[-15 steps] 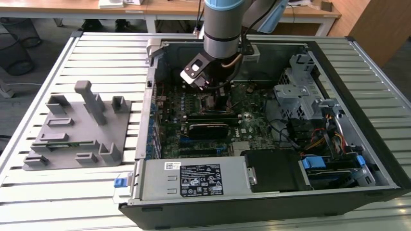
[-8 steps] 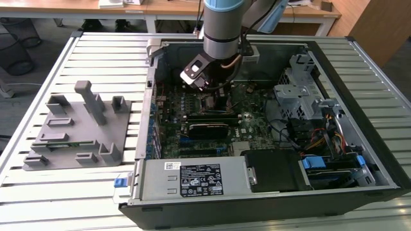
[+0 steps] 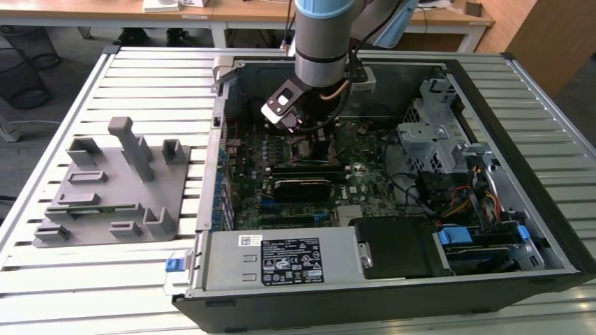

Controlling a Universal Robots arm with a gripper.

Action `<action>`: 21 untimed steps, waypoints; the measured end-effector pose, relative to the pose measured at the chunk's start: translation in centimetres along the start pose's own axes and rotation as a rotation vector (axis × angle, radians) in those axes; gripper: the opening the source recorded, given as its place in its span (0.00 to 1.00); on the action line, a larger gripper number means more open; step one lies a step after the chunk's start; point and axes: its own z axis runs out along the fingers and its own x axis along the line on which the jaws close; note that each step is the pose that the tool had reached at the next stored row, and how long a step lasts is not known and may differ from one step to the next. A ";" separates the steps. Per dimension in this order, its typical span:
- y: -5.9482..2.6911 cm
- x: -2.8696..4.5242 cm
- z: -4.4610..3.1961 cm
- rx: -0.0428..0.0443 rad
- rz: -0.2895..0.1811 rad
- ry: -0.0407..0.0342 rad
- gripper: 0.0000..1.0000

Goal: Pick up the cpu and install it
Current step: 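Place the cpu into insertion slot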

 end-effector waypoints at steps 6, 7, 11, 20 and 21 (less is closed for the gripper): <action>0.00 0.00 0.02 -0.0001 0.005 -0.0001 0.55; 0.00 0.00 0.02 -0.0001 0.006 -0.0001 0.55; 0.00 0.00 0.04 0.0000 0.006 -0.0002 0.55; 0.00 0.00 0.08 0.0000 0.006 -0.0002 0.55; 0.00 0.00 0.09 0.0000 0.006 -0.0002 0.56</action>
